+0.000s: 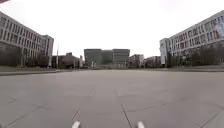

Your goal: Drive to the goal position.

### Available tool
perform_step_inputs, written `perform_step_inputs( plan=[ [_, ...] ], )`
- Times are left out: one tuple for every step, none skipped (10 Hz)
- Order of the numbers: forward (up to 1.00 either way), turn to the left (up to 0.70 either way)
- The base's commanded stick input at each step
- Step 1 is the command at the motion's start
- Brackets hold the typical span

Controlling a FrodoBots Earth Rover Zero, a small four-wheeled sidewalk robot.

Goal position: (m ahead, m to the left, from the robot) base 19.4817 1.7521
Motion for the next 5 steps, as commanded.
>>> perform_step_inputs(
  plan=[
    [0.45, 0.0],
    [0.45, 0.0],
    [0.45, 0.0],
    [0.45, 0.0],
    [0.45, 0.0]
  ],
)
